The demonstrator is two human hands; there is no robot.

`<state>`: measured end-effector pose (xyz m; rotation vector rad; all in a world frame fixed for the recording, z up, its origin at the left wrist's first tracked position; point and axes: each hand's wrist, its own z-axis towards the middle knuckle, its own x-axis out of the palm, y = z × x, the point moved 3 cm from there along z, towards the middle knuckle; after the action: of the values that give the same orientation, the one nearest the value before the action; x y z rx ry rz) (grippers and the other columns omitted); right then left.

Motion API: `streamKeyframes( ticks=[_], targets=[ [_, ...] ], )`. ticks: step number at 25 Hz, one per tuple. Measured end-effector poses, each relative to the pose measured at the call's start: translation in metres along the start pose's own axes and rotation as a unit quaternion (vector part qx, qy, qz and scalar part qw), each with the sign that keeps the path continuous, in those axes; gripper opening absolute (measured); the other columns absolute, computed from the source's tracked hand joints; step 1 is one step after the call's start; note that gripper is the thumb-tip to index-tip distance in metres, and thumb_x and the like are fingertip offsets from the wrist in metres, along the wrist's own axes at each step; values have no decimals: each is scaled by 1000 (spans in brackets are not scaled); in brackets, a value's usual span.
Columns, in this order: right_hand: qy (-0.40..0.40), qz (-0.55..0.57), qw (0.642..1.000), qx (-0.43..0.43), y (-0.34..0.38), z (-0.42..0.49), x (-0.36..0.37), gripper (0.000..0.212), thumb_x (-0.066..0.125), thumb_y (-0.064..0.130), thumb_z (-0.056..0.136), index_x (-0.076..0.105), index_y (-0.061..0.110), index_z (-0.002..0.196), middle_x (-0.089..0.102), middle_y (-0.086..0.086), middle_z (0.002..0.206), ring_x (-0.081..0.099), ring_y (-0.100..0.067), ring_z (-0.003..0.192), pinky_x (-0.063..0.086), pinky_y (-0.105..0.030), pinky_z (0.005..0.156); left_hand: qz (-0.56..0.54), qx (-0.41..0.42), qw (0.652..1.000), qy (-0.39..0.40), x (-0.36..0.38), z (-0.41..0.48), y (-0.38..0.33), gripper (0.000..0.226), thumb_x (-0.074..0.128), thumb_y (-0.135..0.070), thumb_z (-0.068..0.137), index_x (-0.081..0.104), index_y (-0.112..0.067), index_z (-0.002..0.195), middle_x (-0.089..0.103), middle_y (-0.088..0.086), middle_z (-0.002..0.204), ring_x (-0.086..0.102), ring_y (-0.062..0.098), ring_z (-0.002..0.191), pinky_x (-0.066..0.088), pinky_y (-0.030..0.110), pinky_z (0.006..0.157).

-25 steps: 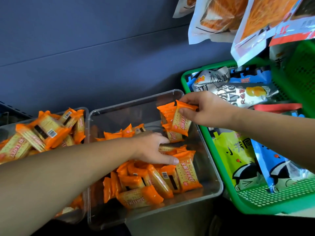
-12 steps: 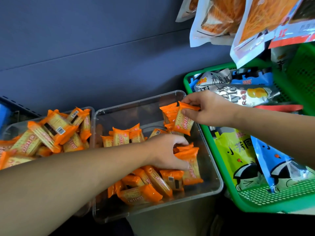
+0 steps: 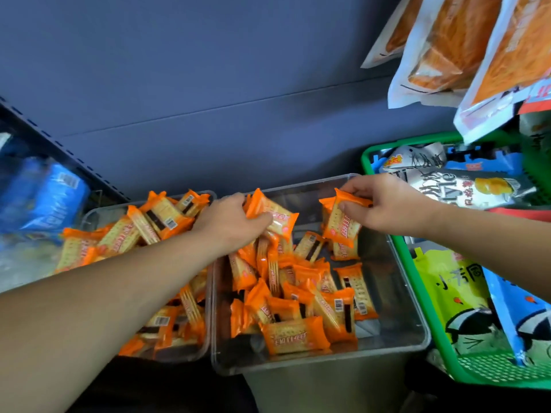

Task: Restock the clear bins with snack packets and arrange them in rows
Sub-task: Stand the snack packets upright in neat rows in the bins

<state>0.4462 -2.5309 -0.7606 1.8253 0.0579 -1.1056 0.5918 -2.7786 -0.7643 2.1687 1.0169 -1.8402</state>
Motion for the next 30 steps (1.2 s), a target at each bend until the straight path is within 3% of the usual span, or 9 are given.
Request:
streamKeyframes(
  ticks=[4, 6, 8, 11, 14, 18, 23, 26, 30],
  targets=[
    [20, -13, 1000, -3, 1, 2, 5, 16, 69, 31, 96, 71, 28, 112, 77, 7, 92, 73, -14, 86, 59, -44, 87, 192, 90, 976, -57, -4, 2, -29, 65, 69, -54, 89, 50, -22, 142, 54, 5, 137, 50, 30, 130, 51, 45, 99],
    [15, -16, 1000, -5, 1, 1, 2, 15, 70, 30, 96, 72, 28, 110, 77, 6, 90, 72, -14, 84, 59, -44, 85, 162, 219, 959, -76, 5, -5, -50, 53, 71, -43, 90, 56, -24, 137, 54, 0, 134, 49, 26, 127, 49, 44, 102],
    [7, -10, 1000, -8, -2, -2, -2, 12, 72, 30, 94, 73, 28, 106, 76, 5, 86, 72, -15, 80, 59, -44, 82, 38, 293, 955, -5, 26, -16, -72, 26, 72, -34, 91, 68, -24, 114, 64, -3, 115, 61, 20, 110, 54, 41, 92],
    [-14, 10, 1000, -3, -14, -10, -9, 11, 73, 28, 90, 74, 27, 101, 76, 3, 82, 71, -17, 76, 59, -41, 79, -11, 262, 947, 187, 77, -27, -96, 18, 69, -40, 95, 74, -23, 98, 74, -4, 99, 68, 16, 96, 57, 40, 85],
    [-41, 30, 999, 4, -22, -16, -18, 9, 74, 23, 91, 76, 23, 100, 75, -1, 79, 70, -19, 74, 57, -37, 74, 83, 266, 915, 293, 112, -30, -110, 53, 60, -54, 99, 64, -20, 139, 65, 4, 139, 58, 25, 128, 50, 40, 106],
    [-37, 52, 998, 8, -29, -18, -23, 8, 72, 21, 92, 76, 21, 99, 76, -3, 81, 70, -22, 76, 58, -40, 77, 66, 188, 919, 340, 135, -30, -108, 76, 56, -66, 97, 38, -27, 160, 42, 2, 163, 45, 27, 145, 42, 37, 116],
    [-11, 44, 999, 13, -27, -18, -24, 12, 72, 25, 94, 75, 23, 105, 78, 1, 88, 73, -17, 82, 60, -42, 84, -34, 143, 915, 375, 133, -39, -111, 75, 73, -51, 93, 42, -28, 157, 57, -4, 144, 58, 16, 125, 50, 32, 106],
    [6, 20, 1000, 21, -25, -21, -25, 18, 74, 28, 94, 73, 25, 111, 78, 6, 95, 73, -12, 88, 59, -37, 89, 9, 197, 901, 386, 124, -49, -107, 33, 66, -55, 96, 70, -30, 117, 69, -6, 113, 63, 14, 106, 55, 40, 97],
    [37, 8, 998, 44, -18, -20, -21, 23, 80, 32, 90, 66, 26, 107, 74, 9, 96, 72, -13, 94, 57, -30, 86, 131, 326, 891, 287, 97, -77, -96, 23, 69, -52, 92, 58, -32, 87, 59, -9, 82, 56, 18, 91, 54, 45, 80]
  ],
)
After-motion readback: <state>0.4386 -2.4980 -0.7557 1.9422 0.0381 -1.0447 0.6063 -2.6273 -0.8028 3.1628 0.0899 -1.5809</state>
